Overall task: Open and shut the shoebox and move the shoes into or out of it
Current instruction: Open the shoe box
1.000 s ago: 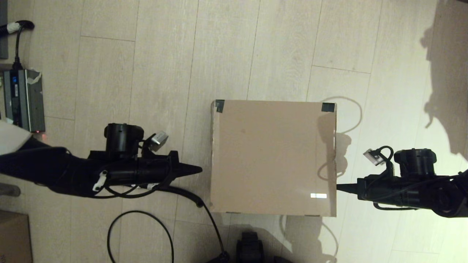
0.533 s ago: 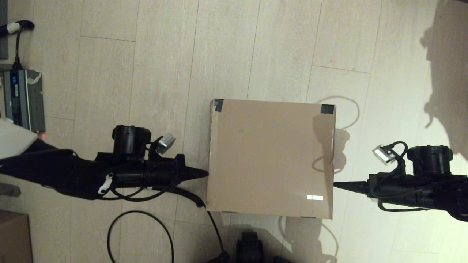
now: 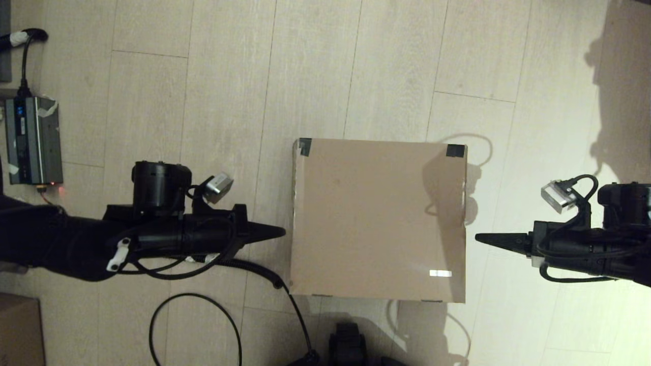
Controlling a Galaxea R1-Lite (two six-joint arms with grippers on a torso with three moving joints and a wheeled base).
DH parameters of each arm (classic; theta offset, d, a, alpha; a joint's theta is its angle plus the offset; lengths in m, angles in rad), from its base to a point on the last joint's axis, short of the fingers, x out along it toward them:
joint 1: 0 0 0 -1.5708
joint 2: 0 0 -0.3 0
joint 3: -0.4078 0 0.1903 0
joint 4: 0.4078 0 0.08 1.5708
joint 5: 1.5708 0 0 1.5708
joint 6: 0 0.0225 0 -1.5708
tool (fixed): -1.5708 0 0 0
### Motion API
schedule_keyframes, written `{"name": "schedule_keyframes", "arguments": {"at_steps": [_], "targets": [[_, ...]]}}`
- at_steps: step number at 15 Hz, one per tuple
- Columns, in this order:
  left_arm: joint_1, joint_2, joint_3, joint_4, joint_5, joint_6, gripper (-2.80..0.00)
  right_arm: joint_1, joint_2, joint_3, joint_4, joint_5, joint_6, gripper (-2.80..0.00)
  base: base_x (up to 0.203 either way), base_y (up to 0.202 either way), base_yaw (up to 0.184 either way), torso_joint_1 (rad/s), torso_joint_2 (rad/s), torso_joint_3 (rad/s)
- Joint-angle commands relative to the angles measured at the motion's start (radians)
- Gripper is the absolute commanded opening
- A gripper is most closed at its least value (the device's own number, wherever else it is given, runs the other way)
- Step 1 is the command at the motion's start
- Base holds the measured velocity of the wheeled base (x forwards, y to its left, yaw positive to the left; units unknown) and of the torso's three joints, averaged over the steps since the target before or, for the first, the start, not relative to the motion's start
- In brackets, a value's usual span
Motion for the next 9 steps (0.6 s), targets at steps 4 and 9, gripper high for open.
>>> {"name": "schedule_keyframes", "arguments": {"at_steps": [4, 9], "targets": [[0.046, 0.031, 0.007, -0.014, 0.093, 0.008, -2.80, -0.053, 0.068, -0.006, -0.005, -0.083, -0.147, -2.80, 0.000, 0.000, 0.000, 0.000, 0.00, 0.000], [0.053, 0.240, -0.073, -0.230, 0.281, 0.041, -2.80, -0.034, 0.201, -0.078, -0.039, -0.298, -0.254, -2.80, 0.000, 0.000, 0.000, 0.000, 0.00, 0.000]]}}
